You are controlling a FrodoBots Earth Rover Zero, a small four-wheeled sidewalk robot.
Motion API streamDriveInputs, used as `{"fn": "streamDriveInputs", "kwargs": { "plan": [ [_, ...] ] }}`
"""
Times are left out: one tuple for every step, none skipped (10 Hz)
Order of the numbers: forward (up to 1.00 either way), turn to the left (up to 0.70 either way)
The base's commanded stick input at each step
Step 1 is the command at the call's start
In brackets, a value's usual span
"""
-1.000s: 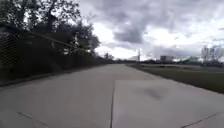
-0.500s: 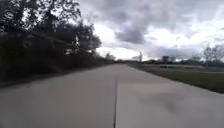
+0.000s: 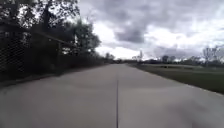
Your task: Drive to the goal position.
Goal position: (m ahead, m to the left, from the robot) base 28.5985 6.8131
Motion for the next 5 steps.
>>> {"fn": "streamDriveInputs", "kwargs": {
  "plan": [
    [1.0,0.0],
    [1.0,0.0],
    [1.0,0.0],
    [1.0,0.0],
    [1.0,-0.06]
  ]
}}
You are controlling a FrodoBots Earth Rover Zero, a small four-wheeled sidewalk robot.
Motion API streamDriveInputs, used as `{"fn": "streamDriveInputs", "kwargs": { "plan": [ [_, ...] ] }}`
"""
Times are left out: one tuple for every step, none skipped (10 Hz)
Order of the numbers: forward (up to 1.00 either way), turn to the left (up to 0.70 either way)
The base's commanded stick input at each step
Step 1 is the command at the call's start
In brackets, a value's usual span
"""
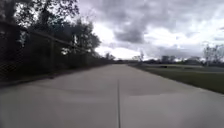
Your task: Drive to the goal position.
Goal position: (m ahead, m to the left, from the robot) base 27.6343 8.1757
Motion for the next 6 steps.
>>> {"fn": "streamDriveInputs", "kwargs": {
  "plan": [
    [1.0,-0.25],
    [1.0,-0.39],
    [1.0,-0.18],
    [1.0,-0.02],
    [1.0,0.0],
    [1.0,0.0]
  ]
}}
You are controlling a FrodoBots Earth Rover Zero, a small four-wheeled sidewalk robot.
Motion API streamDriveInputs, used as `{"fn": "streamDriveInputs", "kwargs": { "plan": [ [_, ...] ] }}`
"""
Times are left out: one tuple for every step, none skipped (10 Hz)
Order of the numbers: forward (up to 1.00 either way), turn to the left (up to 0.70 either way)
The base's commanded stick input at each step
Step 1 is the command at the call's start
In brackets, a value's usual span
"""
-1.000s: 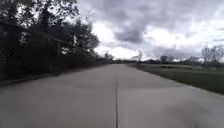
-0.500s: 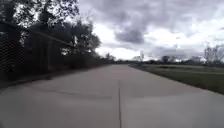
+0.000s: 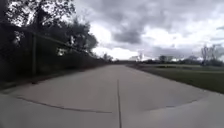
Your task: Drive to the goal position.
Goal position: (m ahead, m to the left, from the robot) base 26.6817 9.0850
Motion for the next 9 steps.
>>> {"fn": "streamDriveInputs", "kwargs": {
  "plan": [
    [1.0,0.0],
    [1.0,-0.01],
    [1.0,-0.06],
    [1.0,-0.17],
    [1.0,-0.26],
    [1.0,-0.23],
    [1.0,-0.06],
    [1.0,-0.01],
    [1.0,0.0]
  ]
}}
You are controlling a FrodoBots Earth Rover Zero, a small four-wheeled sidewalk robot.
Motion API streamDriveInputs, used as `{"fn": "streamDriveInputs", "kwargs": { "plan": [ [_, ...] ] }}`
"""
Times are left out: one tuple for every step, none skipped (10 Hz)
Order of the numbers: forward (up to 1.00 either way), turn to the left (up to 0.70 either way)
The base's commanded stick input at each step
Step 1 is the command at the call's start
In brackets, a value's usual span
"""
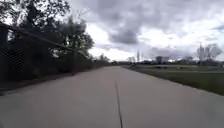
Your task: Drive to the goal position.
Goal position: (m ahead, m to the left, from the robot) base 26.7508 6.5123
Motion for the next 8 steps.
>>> {"fn": "streamDriveInputs", "kwargs": {
  "plan": [
    [1.0,0.0],
    [1.0,-0.02],
    [1.0,-0.24],
    [1.0,-0.26],
    [1.0,-0.06],
    [1.0,-0.02],
    [1.0,0.0],
    [1.0,0.0]
  ]
}}
